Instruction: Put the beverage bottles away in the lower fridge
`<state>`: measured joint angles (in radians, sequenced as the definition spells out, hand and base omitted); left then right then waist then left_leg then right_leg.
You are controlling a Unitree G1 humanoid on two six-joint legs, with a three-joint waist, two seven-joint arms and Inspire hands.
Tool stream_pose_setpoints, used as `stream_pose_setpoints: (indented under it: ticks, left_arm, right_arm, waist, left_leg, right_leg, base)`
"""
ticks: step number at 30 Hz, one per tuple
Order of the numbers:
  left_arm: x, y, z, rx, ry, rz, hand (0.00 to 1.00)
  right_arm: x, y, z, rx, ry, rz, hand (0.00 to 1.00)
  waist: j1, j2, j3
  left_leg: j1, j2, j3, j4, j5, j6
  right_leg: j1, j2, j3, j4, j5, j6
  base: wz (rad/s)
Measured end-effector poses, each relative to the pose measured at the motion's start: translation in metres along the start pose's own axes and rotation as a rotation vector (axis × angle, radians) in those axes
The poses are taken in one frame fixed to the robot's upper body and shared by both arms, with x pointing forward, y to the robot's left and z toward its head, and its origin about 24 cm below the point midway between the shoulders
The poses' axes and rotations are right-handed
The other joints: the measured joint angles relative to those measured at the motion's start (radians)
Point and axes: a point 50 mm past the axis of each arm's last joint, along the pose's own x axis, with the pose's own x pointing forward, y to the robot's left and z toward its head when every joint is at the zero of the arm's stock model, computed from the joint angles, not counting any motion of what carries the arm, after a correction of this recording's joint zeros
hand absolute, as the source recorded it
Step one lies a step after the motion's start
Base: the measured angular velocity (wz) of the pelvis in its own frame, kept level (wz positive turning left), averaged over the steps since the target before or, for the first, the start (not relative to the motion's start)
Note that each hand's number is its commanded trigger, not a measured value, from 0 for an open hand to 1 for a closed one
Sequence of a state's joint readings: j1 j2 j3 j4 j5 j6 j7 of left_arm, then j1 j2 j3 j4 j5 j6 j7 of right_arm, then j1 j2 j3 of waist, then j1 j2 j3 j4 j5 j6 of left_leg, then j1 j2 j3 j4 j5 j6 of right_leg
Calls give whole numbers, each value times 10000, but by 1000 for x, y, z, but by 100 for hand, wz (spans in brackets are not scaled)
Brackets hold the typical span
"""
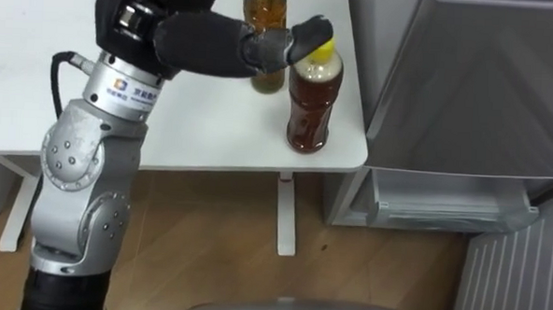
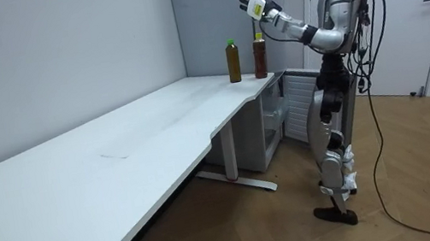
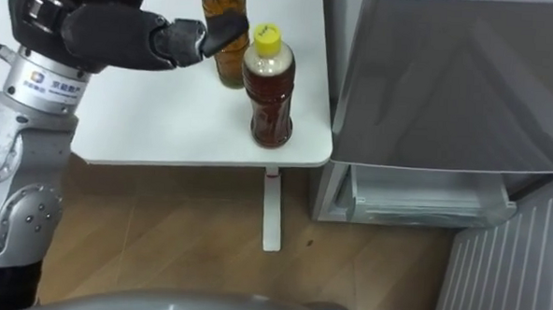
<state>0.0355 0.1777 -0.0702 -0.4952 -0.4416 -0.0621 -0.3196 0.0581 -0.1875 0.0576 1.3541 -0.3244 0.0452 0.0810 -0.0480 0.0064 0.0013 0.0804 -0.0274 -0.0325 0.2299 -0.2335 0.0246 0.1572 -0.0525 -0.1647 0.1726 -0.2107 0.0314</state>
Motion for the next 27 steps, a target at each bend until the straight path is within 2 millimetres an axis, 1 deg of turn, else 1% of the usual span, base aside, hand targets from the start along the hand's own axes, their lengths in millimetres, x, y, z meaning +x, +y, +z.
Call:
stream_pose_setpoints:
  ticks: [7, 9, 13, 16, 21, 27]
  left_arm:
    - [-3, -7, -11, -405, 725, -392, 0]
    - [-6, -6, -16, -503, 1021, -342, 0]
    - [-9, -5, -24, -659, 1500, -358, 0]
    - [-9, -5, -25, -680, 1573, -449, 0]
    - [-12, -7, -37, -853, 2155, -809, 0]
    - [-13, -10, -39, -929, 2286, -1138, 0]
  right_arm:
    - [0, 0, -1, 3, 37, -112, 0]
    - [0, 0, -2, 2, 78, -152, 0]
    - [0, -1, -3, 10, 232, -262, 0]
    - [0, -1, -2, -14, 217, -272, 0]
    - [0, -2, -1, -74, 167, -273, 0]
    - [0, -3, 3, -82, 16, -315, 0]
  waist:
    - [-57, 1, -3]
    - [-131, -16, 8]
    - [-146, -46, 27]
    - [-147, -73, 44]
    - [-230, -104, 73]
    - [-266, -73, 88]
  left_leg:
    - [22, 0, 47, -2, 0, 0]
    - [21, 2, 59, 12, 0, 0]
    - [14, 5, 127, 30, 0, 1]
    - [14, 10, 151, 24, 0, 2]
    - [1, 16, 147, 31, -2, 3]
    - [5, 17, 154, 14, -2, 3]
  right_leg:
    - [1, -2, 30, -8, 0, 0]
    - [-2, -1, 67, -7, 0, 0]
    - [-22, 2, 156, 6, 0, -1]
    - [-48, 2, 178, 34, 0, -1]
    - [-64, 9, 178, 37, 3, -5]
    - [-103, 11, 196, 19, 6, -10]
  base:
    - [0]
    - [0]
    - [-4]
    - [-3]
    - [0]
    - [0]
